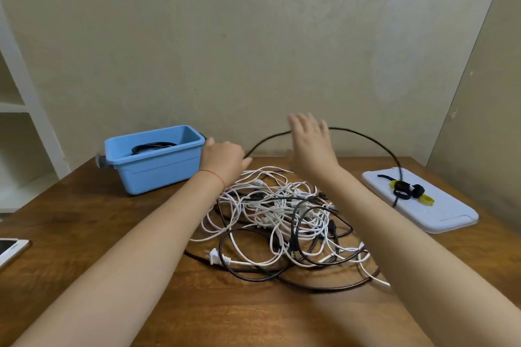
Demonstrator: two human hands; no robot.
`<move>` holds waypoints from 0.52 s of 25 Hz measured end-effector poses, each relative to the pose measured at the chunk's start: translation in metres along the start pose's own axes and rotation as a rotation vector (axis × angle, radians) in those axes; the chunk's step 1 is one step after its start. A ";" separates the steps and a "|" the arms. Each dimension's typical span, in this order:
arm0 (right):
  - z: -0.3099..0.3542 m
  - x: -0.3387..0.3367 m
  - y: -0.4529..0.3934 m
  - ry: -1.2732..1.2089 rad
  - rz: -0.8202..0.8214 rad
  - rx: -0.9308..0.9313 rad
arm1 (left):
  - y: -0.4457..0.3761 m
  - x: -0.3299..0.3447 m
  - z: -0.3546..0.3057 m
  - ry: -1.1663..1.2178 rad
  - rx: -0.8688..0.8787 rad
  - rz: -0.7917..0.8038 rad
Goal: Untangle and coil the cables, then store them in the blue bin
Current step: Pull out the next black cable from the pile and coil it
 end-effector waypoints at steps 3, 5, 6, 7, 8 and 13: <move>0.050 -0.003 0.005 -0.043 0.013 -0.282 | 0.002 -0.017 -0.039 -0.033 0.139 -0.099; 0.051 0.010 0.003 -0.096 0.091 -0.294 | 0.007 -0.019 -0.038 0.009 0.147 -0.138; 0.042 0.014 0.001 -0.171 0.089 -0.242 | 0.011 -0.017 -0.032 0.039 0.138 -0.142; 0.028 0.016 -0.002 -0.295 0.052 -0.143 | 0.012 -0.011 -0.022 0.066 0.118 -0.128; 0.009 0.014 -0.005 -0.458 -0.002 -0.007 | 0.014 -0.003 -0.008 0.106 0.082 -0.103; -0.093 0.006 -0.011 -0.794 -0.241 0.495 | 0.027 0.055 0.075 0.662 -0.327 0.074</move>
Point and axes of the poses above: each hand's wrist, its own y-axis away from the middle knuckle, its own x-axis out of the palm, z = x × y, the point moved 8 cm from there along -y, towards the middle knuckle, and after that the axes turned 14 degrees about y, right-handed, at the moved point
